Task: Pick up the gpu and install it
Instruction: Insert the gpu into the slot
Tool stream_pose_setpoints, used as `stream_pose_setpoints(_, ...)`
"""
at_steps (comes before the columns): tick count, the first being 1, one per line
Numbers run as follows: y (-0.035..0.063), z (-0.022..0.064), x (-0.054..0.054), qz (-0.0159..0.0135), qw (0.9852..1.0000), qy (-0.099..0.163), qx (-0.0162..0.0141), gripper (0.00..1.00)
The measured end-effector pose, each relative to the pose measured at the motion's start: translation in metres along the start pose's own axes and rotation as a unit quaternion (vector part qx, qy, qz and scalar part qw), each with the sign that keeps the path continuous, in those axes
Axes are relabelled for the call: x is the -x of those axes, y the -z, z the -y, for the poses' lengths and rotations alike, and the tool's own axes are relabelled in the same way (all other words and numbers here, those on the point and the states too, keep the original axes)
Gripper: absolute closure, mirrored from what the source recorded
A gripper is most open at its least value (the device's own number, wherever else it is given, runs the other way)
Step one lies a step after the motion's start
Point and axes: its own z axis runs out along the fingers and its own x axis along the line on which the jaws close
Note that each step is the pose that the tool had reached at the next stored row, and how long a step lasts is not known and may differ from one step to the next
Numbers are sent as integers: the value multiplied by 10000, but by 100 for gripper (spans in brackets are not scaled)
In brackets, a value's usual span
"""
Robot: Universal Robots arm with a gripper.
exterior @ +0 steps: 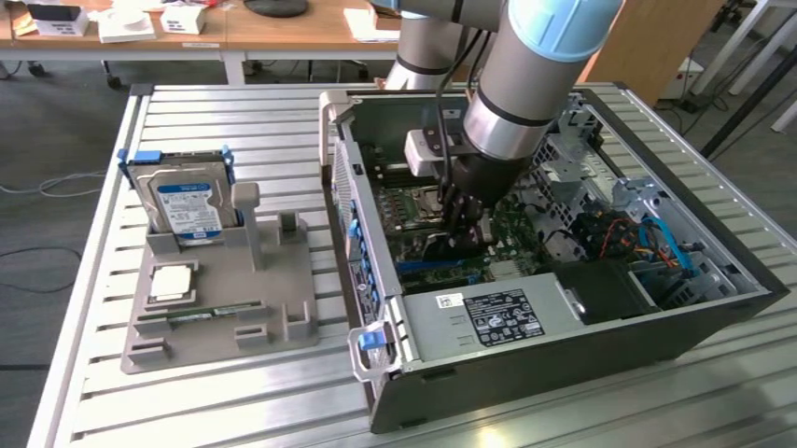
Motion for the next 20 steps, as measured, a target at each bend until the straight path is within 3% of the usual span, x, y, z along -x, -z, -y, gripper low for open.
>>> stream_pose_setpoints(20,-13,-7,-2,0,10000,1,0,73)
